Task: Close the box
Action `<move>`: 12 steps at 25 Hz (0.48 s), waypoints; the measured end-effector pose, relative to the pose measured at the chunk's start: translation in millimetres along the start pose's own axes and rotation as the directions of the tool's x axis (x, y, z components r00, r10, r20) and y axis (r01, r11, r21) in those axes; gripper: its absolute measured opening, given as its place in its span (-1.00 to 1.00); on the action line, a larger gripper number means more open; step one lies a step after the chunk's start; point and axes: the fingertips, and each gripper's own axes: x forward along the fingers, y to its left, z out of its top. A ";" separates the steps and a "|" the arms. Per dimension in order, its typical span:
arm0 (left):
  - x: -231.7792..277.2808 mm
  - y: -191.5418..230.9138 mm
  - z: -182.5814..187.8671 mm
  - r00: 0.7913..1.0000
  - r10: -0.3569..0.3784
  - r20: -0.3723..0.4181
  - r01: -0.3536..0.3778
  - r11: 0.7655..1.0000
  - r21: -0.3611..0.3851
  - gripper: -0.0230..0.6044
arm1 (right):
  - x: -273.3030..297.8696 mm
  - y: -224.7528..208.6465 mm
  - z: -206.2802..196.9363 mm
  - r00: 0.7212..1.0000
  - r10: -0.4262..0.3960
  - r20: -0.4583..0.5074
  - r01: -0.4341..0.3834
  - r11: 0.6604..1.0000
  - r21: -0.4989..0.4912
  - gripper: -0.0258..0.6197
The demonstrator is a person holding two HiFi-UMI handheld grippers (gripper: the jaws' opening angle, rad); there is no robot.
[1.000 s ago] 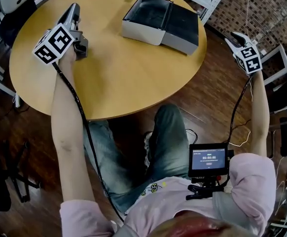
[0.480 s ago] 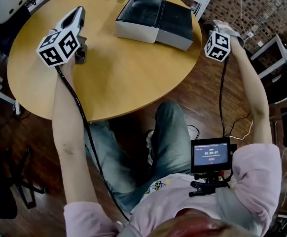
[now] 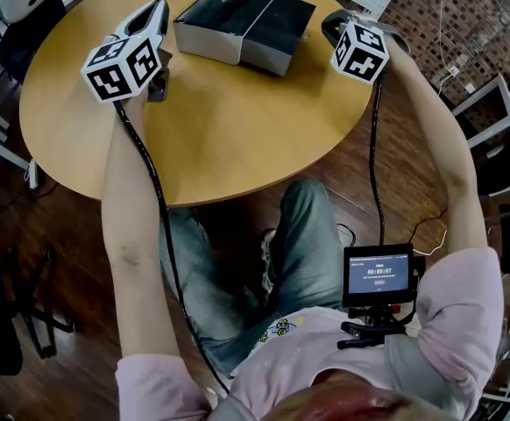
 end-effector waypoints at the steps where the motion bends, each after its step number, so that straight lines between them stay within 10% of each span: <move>1: -4.1 8.4 -3.5 1.000 0.022 -0.009 -0.021 1.000 0.006 -0.92 | 6.8 17.7 -3.3 0.997 0.052 -0.059 -0.055 0.997 -0.061 -0.91; 3: -2.5 19.4 -9.2 0.997 0.067 -0.047 -0.066 0.998 0.014 -0.92 | 24.3 32.7 -0.1 0.993 0.095 -0.063 -0.101 0.990 -0.098 -0.91; 5: 12.1 11.7 -20.5 0.992 0.022 -0.127 -0.025 0.999 -0.021 -0.92 | 32.4 11.5 38.1 0.987 0.069 0.142 -0.081 0.994 0.077 -0.91; 7: 20.0 -6.0 -37.6 0.973 -0.082 -0.215 0.069 0.995 -0.067 -0.91 | 17.4 -18.6 94.8 0.923 -0.023 0.385 -0.099 0.951 0.294 -0.91; 9: 9.9 -12.7 -41.8 0.962 -0.143 -0.231 0.125 0.988 -0.091 -0.91 | 0.9 -20.9 133.3 0.901 -0.034 0.433 -0.088 0.962 0.258 -0.91; 12: -11.7 -15.4 -38.2 0.965 -0.158 -0.210 0.143 0.986 -0.083 -0.91 | -7.6 -4.8 133.0 0.939 -0.062 0.337 0.030 0.994 0.101 -0.91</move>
